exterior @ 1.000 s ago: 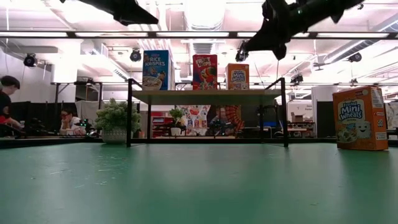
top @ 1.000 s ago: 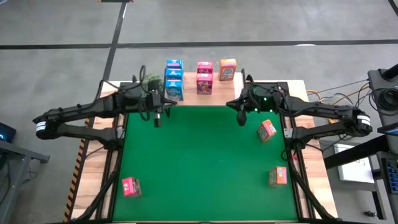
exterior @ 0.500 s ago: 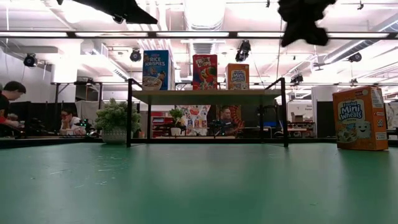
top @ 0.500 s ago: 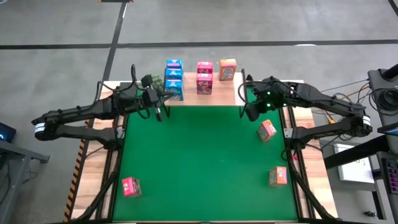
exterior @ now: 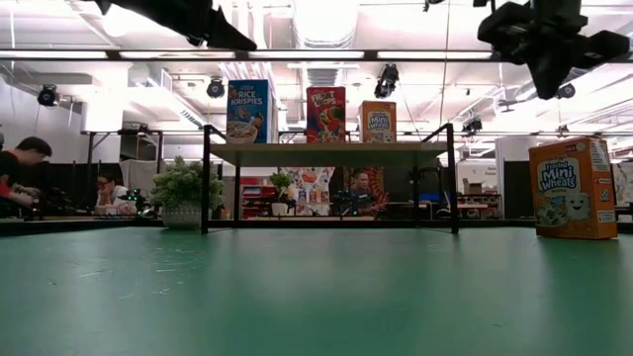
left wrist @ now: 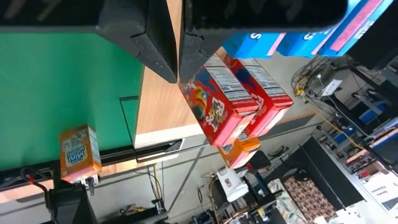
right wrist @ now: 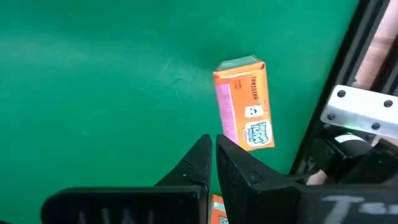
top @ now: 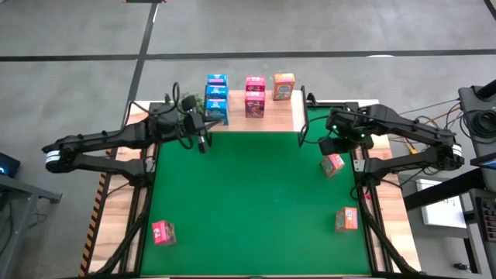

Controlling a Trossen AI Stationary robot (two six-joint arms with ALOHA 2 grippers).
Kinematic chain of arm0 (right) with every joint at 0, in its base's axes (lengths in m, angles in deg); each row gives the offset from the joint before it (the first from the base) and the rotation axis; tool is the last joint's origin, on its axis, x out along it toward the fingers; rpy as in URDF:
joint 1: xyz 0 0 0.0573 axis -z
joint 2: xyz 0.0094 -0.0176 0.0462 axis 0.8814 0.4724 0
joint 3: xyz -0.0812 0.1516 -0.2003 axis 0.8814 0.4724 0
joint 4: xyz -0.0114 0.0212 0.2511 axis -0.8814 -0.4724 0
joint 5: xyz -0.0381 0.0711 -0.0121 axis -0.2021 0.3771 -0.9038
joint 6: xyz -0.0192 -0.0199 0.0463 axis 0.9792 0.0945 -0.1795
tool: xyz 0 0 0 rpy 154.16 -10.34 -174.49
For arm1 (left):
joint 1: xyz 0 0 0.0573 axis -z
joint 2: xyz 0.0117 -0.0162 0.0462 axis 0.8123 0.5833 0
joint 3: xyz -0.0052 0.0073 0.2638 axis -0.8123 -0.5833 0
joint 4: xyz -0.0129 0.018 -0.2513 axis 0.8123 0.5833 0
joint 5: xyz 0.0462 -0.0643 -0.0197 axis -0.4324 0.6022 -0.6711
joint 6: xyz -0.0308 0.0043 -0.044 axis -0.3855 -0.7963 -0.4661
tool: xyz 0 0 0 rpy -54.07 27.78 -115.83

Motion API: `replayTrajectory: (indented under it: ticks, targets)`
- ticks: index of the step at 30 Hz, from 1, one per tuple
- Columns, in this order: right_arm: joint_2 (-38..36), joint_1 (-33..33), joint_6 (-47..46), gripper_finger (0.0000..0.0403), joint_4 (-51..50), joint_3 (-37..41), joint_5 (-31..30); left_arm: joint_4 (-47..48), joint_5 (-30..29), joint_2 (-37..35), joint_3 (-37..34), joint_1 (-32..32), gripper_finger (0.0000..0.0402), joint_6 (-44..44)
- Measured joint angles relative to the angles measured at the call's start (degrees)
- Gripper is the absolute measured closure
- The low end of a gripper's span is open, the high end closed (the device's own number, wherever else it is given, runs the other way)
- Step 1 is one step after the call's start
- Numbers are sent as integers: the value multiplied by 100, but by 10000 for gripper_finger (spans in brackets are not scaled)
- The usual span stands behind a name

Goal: Stack cereal on shelf
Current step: Put the top orange cereal box on the shelf aligned with the other orange cereal box

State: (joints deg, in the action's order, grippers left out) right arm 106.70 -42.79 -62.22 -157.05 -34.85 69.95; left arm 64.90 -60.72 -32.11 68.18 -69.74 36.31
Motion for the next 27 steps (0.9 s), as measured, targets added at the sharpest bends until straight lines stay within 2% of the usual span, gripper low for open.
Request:
replayTrajectory:
  ticks: [3,6,11,19,23,27]
  targets:
    - [98,-2,0,374,-89,80,-34,22,-1,-44,-2,0,402,1]
    - [268,-2,64,340,-133,250,-35,-46,1,-84,-90,0,402,5]
    - [653,-2,572,256,-184,496,-44,-592,7,-325,-363,0,402,16]
    - [1157,-2,1017,136,-161,516,-326,-612,12,-610,-519,0,402,0]
    - [1260,-2,1023,103,-66,526,-328,-600,14,-669,-581,0,402,-1]
    - [1292,-2,1033,91,-13,569,-332,-605,14,-722,-599,0,402,-1]
